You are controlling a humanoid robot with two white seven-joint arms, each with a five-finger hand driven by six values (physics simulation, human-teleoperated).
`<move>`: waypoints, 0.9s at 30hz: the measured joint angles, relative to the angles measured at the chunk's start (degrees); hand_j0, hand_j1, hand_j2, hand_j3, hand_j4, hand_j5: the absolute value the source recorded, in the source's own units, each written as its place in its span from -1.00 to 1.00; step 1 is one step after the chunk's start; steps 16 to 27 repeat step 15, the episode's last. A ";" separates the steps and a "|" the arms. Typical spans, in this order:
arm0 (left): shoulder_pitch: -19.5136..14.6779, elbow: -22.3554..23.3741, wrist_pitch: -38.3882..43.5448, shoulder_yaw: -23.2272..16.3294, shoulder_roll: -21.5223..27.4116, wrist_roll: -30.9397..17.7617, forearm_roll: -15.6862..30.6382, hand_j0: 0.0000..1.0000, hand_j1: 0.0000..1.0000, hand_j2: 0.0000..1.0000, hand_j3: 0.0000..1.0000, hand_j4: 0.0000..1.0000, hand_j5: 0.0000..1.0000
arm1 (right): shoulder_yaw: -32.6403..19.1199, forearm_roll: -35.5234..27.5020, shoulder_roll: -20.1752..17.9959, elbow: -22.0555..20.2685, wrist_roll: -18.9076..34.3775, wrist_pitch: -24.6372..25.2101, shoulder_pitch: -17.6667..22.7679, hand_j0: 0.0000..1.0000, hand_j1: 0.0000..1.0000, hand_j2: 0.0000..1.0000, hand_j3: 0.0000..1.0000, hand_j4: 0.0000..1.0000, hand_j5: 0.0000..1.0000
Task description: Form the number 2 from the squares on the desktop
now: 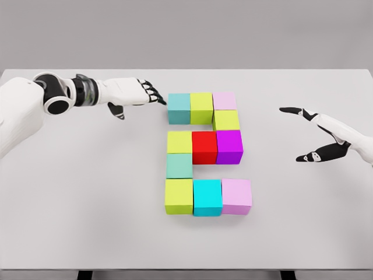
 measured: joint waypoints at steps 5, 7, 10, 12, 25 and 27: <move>-0.35 -0.41 0.00 1.10 3.88 0.19 1.28 1.00 1.00 1.00 1.00 1.00 1.00 | -0.07 0.10 0.29 0.36 0.00 0.00 0.00 1.00 1.00 1.00 1.00 1.00 1.00; -0.35 -0.73 0.00 1.85 6.93 0.26 2.43 1.00 1.00 1.00 1.00 1.00 1.00 | -0.08 0.11 0.32 0.42 0.00 0.00 0.00 1.00 1.00 1.00 1.00 1.00 1.00; 0.26 -1.46 0.00 2.55 11.83 0.34 3.34 1.00 1.00 1.00 1.00 1.00 1.00 | -0.07 0.12 0.48 0.41 0.00 0.00 0.00 1.00 1.00 1.00 1.00 1.00 1.00; 0.70 -1.68 -0.01 2.75 14.97 0.36 3.56 1.00 1.00 1.00 1.00 1.00 1.00 | -0.08 0.12 0.63 0.44 0.00 0.00 0.00 1.00 1.00 1.00 1.00 1.00 1.00; 1.49 -1.81 -0.01 2.89 17.97 0.39 3.69 1.00 1.00 1.00 1.00 1.00 1.00 | -0.29 0.15 1.07 0.58 -0.03 0.00 0.97 1.00 1.00 1.00 1.00 1.00 1.00; 1.49 -1.81 -0.01 2.89 17.97 0.39 3.69 1.00 1.00 1.00 1.00 1.00 1.00 | -0.29 0.15 1.07 0.58 -0.03 0.00 0.97 1.00 1.00 1.00 1.00 1.00 1.00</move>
